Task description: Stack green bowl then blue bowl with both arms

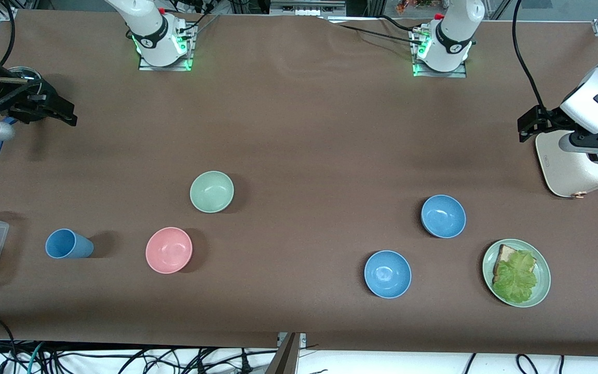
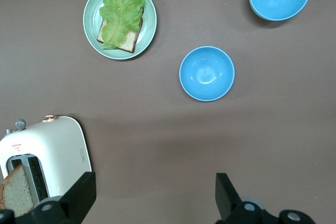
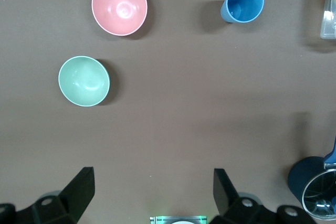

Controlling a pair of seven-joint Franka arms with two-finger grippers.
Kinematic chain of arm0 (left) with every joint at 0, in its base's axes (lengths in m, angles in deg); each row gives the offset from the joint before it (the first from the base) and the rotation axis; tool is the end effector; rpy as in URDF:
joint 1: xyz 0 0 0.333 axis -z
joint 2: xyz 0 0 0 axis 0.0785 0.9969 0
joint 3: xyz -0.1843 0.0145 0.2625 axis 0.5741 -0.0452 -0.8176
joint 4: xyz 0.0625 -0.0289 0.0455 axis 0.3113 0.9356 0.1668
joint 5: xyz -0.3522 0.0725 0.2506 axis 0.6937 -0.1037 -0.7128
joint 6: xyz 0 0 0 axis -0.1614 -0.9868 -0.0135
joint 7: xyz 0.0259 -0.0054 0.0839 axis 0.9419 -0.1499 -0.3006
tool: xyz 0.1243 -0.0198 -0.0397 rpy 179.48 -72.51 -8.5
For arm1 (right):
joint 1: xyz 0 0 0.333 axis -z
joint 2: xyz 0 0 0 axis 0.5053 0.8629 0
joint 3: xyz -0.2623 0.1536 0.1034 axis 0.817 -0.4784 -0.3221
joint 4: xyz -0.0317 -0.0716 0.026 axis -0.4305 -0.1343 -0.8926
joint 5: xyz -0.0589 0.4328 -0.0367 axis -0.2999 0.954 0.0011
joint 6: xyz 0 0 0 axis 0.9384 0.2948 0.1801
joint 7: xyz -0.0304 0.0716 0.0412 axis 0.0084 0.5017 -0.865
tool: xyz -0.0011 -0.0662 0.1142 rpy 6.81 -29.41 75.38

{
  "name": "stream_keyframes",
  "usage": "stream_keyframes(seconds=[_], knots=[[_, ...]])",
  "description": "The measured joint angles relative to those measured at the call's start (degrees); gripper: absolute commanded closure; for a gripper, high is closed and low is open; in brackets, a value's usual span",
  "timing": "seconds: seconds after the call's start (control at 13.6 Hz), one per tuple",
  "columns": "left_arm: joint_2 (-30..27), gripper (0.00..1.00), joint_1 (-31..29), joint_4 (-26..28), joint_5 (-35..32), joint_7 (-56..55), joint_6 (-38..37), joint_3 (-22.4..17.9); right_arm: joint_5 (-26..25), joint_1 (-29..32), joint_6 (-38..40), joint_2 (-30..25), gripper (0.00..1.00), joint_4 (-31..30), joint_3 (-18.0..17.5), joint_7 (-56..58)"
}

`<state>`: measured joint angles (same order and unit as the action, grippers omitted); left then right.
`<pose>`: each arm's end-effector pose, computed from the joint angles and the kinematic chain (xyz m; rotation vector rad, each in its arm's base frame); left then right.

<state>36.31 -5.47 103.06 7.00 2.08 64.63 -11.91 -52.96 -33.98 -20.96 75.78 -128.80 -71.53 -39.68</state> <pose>0.6076 -0.0291 0.5668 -3.0403 0.1439 0.0463 0.6085 0.0485 0.6048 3.1275 -0.0587 -0.1451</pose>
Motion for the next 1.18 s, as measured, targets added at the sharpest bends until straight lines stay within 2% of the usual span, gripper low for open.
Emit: stream_keyframes(seconds=[1.18], knots=[[0.0, 0.00, 0.0, 0.0, 0.0, 0.0, 0.0, 0.0, 0.0, 0.0, -1.7, 0.2, 0.00, 0.0, 0.0, 0.0]])
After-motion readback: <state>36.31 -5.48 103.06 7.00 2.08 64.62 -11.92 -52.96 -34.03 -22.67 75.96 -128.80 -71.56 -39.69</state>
